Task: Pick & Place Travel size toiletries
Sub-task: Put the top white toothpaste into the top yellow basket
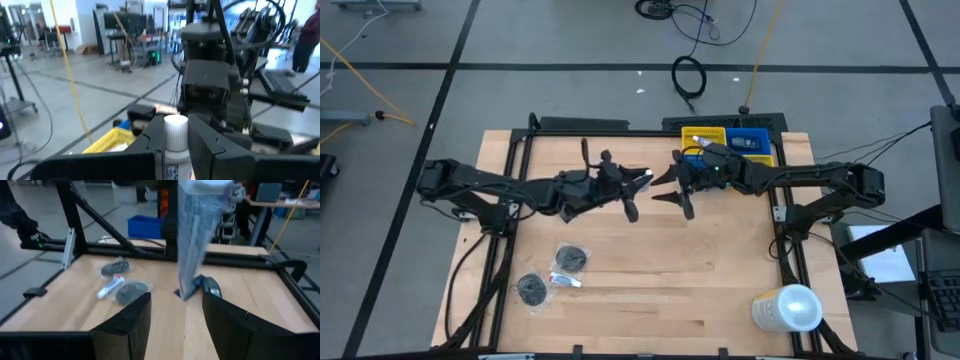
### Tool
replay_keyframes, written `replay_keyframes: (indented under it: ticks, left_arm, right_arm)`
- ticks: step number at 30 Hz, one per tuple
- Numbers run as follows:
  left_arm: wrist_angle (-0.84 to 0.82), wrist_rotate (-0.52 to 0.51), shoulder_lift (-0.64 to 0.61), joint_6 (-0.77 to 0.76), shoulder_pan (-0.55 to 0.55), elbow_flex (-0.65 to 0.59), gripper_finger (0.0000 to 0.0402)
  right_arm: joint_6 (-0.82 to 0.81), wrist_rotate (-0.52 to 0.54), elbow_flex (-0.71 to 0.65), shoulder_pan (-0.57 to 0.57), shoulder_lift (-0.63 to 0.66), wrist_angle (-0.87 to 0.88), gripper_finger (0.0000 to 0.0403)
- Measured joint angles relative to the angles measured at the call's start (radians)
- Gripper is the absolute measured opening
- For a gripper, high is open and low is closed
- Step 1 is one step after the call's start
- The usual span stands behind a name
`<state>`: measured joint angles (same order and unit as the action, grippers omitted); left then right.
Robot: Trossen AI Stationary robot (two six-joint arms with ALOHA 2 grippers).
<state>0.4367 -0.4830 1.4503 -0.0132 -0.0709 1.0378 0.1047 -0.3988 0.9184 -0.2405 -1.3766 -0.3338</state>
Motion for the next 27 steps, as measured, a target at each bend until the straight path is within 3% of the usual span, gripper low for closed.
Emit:
replay_keyframes:
  ticks: [14,18,24,27]
  left_arm:
    - [0.110,0.068,0.036,0.044,0.005,0.000,0.0038]
    - [0.111,0.083,0.036,0.045,0.006,0.000,0.0038]
    - [0.112,0.083,0.036,0.045,0.006,0.000,0.0050]
    - [0.111,0.083,0.036,0.044,0.006,0.000,0.0050]
  right_arm:
    - [-0.016,0.001,0.000,0.014,0.000,-0.035,0.0161]
    - [-0.016,0.001,0.000,0.014,0.000,-0.039,0.0122]
    - [-0.013,0.000,0.000,0.014,0.000,-0.034,0.0018]
    - [-0.010,-0.002,0.000,0.013,0.000,-0.030,0.0008]
